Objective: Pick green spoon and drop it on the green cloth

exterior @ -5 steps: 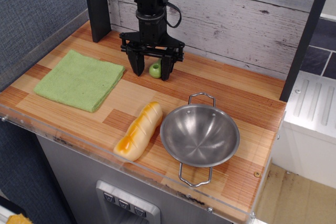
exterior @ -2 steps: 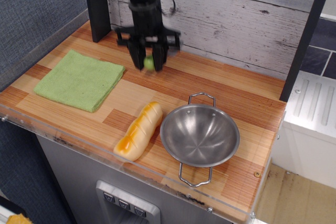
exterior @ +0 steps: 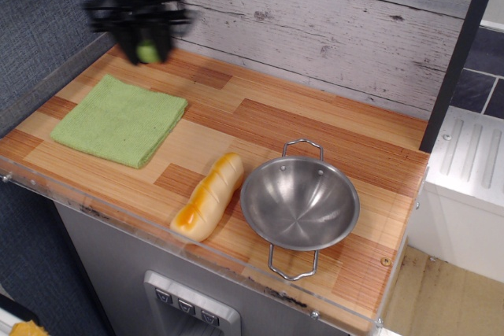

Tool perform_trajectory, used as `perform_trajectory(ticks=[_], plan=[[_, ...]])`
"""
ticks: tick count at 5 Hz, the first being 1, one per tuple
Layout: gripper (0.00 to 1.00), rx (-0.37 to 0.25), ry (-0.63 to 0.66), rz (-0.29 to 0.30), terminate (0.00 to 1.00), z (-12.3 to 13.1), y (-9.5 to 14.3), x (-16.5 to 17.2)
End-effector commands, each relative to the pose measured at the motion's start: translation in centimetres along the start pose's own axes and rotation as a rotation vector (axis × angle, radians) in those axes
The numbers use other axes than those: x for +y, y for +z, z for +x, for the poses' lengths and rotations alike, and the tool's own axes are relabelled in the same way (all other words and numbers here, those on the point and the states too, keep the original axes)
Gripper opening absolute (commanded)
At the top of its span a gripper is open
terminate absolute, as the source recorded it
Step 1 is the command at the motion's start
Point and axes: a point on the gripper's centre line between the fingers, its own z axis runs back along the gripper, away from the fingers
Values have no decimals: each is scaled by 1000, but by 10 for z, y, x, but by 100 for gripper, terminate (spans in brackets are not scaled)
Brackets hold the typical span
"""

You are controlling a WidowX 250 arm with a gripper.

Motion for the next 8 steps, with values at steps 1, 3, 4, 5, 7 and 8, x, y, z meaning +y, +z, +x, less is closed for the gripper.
perform_trajectory(ticks=[1, 3, 4, 5, 7, 8], plan=[[0, -25, -101, 125, 0, -22, 10, 29], [0, -12, -256, 143, 0, -48, -2, 2], [0, 3, -251, 160, 0, -46, -8, 4], [0, -1, -227, 162, 0, -44, -7, 10], [0, 13, -212, 173, 0, -45, 1, 20], [100, 18, -206, 180, 0, -47, 3, 20]])
